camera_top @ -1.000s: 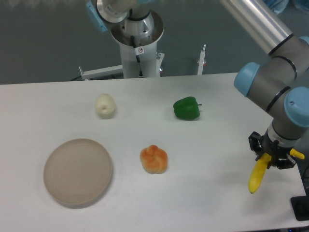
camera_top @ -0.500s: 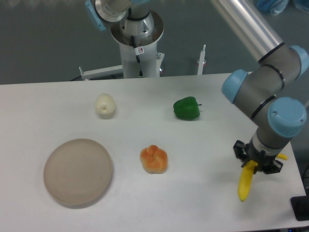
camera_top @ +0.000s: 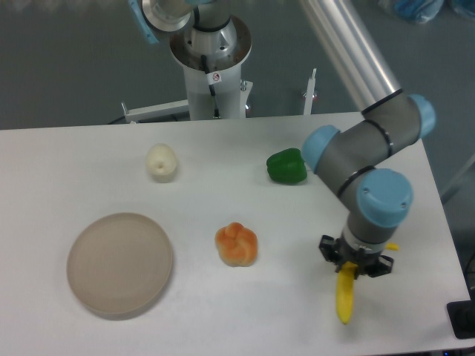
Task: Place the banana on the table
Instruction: 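Carry the held yellow banana with the gripper toward the orange roll, then lower the banana onto the table beside the orange roll and open the gripper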
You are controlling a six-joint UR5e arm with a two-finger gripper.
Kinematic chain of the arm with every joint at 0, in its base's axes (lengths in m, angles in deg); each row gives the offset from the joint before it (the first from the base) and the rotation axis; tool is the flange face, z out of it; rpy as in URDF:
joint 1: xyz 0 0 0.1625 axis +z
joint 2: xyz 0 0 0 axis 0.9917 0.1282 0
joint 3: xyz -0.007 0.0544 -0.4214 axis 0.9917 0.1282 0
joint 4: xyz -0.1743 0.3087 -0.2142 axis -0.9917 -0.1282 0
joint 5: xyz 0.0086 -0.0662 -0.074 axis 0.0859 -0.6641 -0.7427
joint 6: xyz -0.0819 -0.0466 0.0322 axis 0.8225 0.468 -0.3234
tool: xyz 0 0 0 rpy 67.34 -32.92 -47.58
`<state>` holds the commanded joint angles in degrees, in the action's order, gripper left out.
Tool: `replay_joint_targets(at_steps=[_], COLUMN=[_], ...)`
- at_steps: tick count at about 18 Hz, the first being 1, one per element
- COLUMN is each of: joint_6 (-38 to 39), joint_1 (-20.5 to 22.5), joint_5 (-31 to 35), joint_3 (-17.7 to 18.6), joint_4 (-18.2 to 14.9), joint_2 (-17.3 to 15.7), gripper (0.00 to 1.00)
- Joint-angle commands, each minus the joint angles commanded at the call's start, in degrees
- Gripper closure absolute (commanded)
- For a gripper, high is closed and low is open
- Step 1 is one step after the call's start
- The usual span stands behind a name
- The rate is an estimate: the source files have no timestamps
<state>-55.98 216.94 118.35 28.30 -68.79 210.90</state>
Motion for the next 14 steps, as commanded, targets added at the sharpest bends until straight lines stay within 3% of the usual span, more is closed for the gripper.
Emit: replay_joint_targets(at_steps=[5, 10, 13, 14], joint_6=[1.23, 0.71, 0.45, 0.45], joint_1=[-3.96, -4.22, -4.31, -4.31], joint_5=[0.00, 0.00, 0.00, 0.09], joint_3=[4.14, 6.16, 6.34, 6.34], joint_4=[0.00, 0.26, 0.35, 0.35], joint_2=[-1.67, -1.76, -1.85, -1.85], gripper=[0.98, 0.75, 0.44, 0.18])
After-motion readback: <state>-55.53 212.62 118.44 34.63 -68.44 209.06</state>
